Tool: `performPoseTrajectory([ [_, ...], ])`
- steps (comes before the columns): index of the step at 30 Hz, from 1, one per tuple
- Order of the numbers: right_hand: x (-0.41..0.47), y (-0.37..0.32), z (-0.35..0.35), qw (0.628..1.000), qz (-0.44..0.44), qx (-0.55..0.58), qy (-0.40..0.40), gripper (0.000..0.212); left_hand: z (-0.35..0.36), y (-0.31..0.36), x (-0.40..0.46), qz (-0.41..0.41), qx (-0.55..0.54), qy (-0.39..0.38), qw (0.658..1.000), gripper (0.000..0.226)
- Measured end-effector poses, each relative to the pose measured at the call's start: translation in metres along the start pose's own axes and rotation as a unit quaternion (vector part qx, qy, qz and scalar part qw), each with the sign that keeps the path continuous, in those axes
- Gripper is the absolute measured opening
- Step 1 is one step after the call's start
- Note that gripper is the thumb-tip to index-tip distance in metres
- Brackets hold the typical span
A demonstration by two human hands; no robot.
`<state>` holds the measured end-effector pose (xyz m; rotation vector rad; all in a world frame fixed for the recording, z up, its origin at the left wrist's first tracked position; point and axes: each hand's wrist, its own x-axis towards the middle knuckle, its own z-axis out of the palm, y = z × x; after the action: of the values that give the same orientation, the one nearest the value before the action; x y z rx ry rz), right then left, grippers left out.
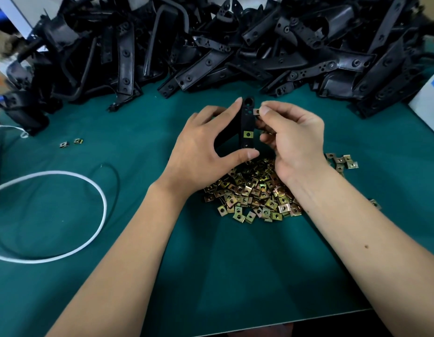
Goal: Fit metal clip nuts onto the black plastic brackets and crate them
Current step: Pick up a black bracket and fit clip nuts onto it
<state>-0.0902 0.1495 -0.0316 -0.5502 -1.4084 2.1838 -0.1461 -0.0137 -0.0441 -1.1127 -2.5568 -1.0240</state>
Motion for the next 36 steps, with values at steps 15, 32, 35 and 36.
performPoseTrajectory([
  [15,0.003,0.007,-0.001,0.998,-0.039,-0.048,-0.020,0.011,0.001,-0.001,0.001,-0.001,0.028,-0.008,1.000,0.094],
  [32,0.006,0.006,-0.002,0.982,-0.068,-0.175,-0.030,0.018,0.008,0.009,0.001,-0.053,0.088,0.029,0.994,0.099],
  [35,0.005,0.007,-0.001,0.981,-0.058,-0.184,-0.037,0.018,0.009,0.010,0.000,-0.061,0.105,0.033,0.992,0.100],
  [36,0.004,0.007,0.000,0.982,-0.048,-0.176,-0.040,0.018,0.010,0.011,0.000,-0.064,0.114,0.037,0.991,0.100],
])
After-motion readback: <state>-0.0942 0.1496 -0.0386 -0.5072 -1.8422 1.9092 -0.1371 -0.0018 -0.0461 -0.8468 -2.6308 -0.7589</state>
